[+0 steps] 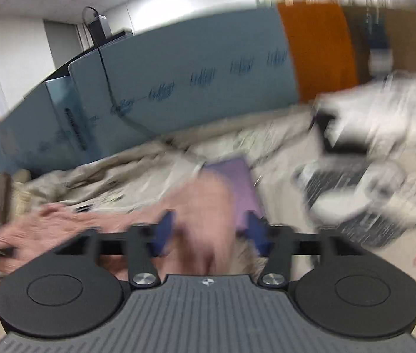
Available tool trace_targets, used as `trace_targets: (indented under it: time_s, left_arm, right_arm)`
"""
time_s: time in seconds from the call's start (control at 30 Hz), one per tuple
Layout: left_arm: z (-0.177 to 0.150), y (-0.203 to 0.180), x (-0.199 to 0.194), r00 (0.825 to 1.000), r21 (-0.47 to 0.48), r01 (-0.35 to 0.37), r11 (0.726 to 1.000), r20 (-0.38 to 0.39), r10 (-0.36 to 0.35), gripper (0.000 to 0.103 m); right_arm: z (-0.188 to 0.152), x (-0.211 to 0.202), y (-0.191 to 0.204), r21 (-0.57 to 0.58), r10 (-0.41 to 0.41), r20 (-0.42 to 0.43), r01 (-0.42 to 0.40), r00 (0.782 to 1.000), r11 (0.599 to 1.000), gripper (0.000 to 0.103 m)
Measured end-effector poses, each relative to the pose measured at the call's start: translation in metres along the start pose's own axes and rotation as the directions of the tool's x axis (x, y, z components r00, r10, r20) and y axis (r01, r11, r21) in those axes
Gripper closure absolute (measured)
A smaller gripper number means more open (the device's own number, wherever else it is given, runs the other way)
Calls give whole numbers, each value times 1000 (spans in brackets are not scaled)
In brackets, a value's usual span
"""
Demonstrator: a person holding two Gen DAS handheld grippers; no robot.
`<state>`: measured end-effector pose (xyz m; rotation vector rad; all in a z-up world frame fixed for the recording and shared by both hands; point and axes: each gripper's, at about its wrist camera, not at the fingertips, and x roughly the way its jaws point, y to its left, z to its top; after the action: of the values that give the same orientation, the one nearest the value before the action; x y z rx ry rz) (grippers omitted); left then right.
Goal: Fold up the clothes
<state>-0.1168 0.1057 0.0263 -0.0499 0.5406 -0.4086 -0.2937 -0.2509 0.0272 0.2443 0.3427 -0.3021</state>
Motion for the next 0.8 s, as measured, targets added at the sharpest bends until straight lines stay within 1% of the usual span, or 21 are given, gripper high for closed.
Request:
trace_targets:
  time_s: [0.03, 0.07, 0.1, 0.13, 0.2, 0.23, 0.27, 0.3, 0.33, 0.37, 0.4, 0.43, 0.47, 0.5, 0.53, 0.6, 0.67, 0.73, 0.77, 0.8]
  left_arm:
    - [3, -3, -2, 999, 29, -15, 999, 29, 15, 39]
    - [6, -6, -5, 998, 57, -21, 998, 66, 17, 34]
    - [9, -10, -8, 995, 83, -24, 996, 100, 15, 31]
    - [13, -14, -8, 993, 101, -12, 995, 122, 0, 29]
    - [22, -23, -3, 989, 133, 35, 990, 137, -53, 26]
    - [23, -29, 2, 988, 155, 69, 985, 126, -89, 26]
    - [25, -35, 6, 986, 177, 103, 979, 114, -125, 26]
    - [26, -40, 11, 982, 198, 137, 970, 102, -160, 26]
    - [28, -46, 16, 977, 219, 171, 961, 89, -194, 26]
    - [28, -51, 20, 972, 237, 200, 951, 73, -223, 26]
    - [27, -54, 23, 971, 250, 213, 944, 53, -233, 26]
    - [27, -58, 29, 970, 258, 222, 940, 37, -239, 26]
    - [26, -60, 33, 969, 264, 231, 937, 23, -245, 26]
    - [26, -58, 35, 968, 263, 238, 935, 16, -251, 26]
    - [25, -57, 36, 967, 259, 241, 935, 13, -253, 26]
    - [26, -53, 37, 968, 251, 240, 938, 12, -251, 26]
    - [26, -49, 38, 969, 249, 235, 940, 14, -246, 26]
    - [26, -47, 38, 968, 251, 239, 938, 18, -251, 26]
    - [25, -47, 38, 967, 254, 239, 937, 21, -253, 26]
    - [25, -48, 39, 967, 258, 238, 936, 25, -253, 26]
  right_arm:
    - [1, -5, 6, -61, -4, 32, 6, 999, 998, 27]
    - [1, -5, 13, -120, 26, 40, -21, 999, 993, 26]
    - [2, -2, 20, -165, 76, 24, -71, 997, 984, 23]
    - [2, 3, 27, -198, 132, -7, -131, 991, 971, 22]
    - [-2, 17, 44, -225, 222, -105, -240, 969, 944, 21]
    - [-4, 26, 54, -224, 245, -159, -276, 957, 935, 21]
    - [-7, 36, 62, -222, 250, -203, -293, 947, 930, 21]
    - [-11, 45, 67, -222, 231, -232, -282, 945, 933, 21]
    - [-14, 52, 69, -225, 197, -251, -255, 948, 941, 23]
    - [-17, 58, 70, -228, 166, -262, -228, 950, 947, 27]
    - [-19, 59, 68, -234, 147, -259, -210, 955, 949, 39]
    - [-20, 58, 66, -242, 135, -247, -196, 960, 950, 46]
    - [-20, 56, 64, -247, 123, -235, -181, 964, 952, 64]
    - [-19, 53, 60, -241, 111, -217, -164, 970, 957, 86]
    - [-15, 47, 52, -213, 112, -194, -153, 975, 965, 90]
    - [-5, 33, 32, -133, 115, -134, -133, 984, 982, 89]
    - [5, 15, 9, -56, 76, -51, -79, 996, 995, 89]
    - [13, -2, -14, 33, 29, 18, -29, 999, 999, 89]
    - [15, -8, -28, 88, 13, 37, -16, 999, 996, 89]
    - [15, -12, -43, 148, -2, 38, -3, 999, 989, 87]
